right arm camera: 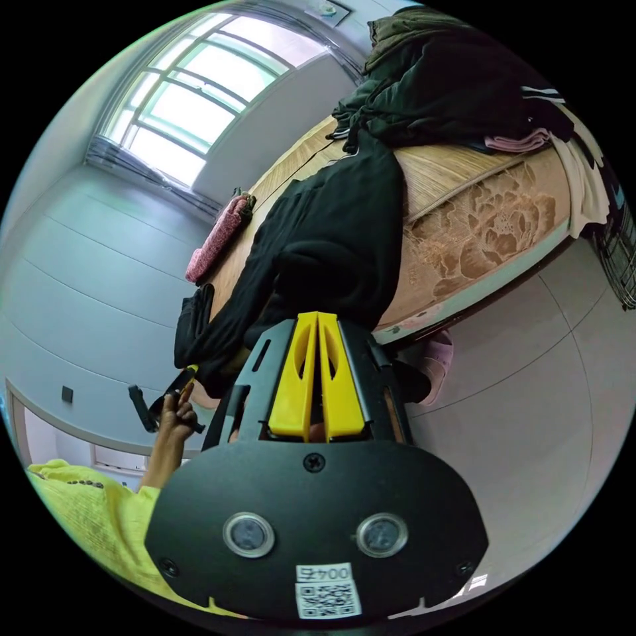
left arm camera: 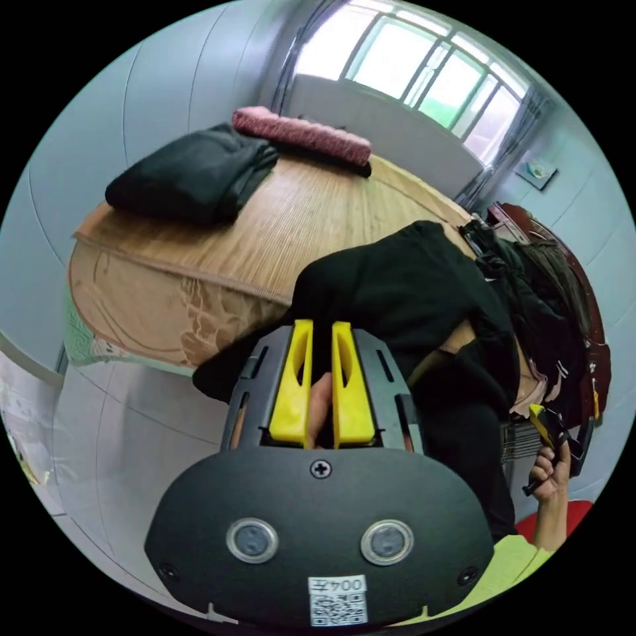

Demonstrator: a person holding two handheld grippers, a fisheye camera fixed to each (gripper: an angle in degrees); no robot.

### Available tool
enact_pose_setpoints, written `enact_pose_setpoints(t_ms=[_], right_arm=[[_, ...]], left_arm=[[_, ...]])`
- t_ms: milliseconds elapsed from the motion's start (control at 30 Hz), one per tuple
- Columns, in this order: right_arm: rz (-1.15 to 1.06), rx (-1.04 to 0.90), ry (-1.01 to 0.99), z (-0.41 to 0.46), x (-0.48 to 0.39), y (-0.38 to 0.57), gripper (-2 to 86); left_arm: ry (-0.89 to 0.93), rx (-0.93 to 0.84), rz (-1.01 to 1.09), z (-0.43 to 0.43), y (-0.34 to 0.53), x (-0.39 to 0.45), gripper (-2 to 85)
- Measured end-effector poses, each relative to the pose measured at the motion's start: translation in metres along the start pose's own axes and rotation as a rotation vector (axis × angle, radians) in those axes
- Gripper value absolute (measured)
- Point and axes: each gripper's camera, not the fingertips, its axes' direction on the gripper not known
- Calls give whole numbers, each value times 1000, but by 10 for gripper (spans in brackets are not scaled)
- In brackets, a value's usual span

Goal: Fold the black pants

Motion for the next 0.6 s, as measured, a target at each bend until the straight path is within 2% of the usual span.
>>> enact_pose_setpoints(t_ms=[100,233,300,367,400,467,567,600], right_arm=[[-30,13,-10,-11,-7,-5,-7],[-83,16,-12,-19,-18,-13,-7],[-100,18,-26,-23,-21,-15,-7],[-106,34,-51,-30,-23,-16,-6],[-106,41,-58,-32,-24,-17,-6],[-111,67,-76,-41,-25,-19,-3],[-141,90,-54,-48,-28,-26,12],[-148,90,-38,-48,-29,-28,17]], left_arm=[[-41,143,147,-35,-41,33,37],[-211,321,354,-35,-141,60,61],[-278,269,434,-3,-192,59,81],[-359,78,383,41,-234,44,98],[-344,-15,330,60,-246,30,104],[-228,-62,308,66,-240,19,118],[71,-107,371,60,-184,35,136],[220,-176,365,65,-151,46,147]])
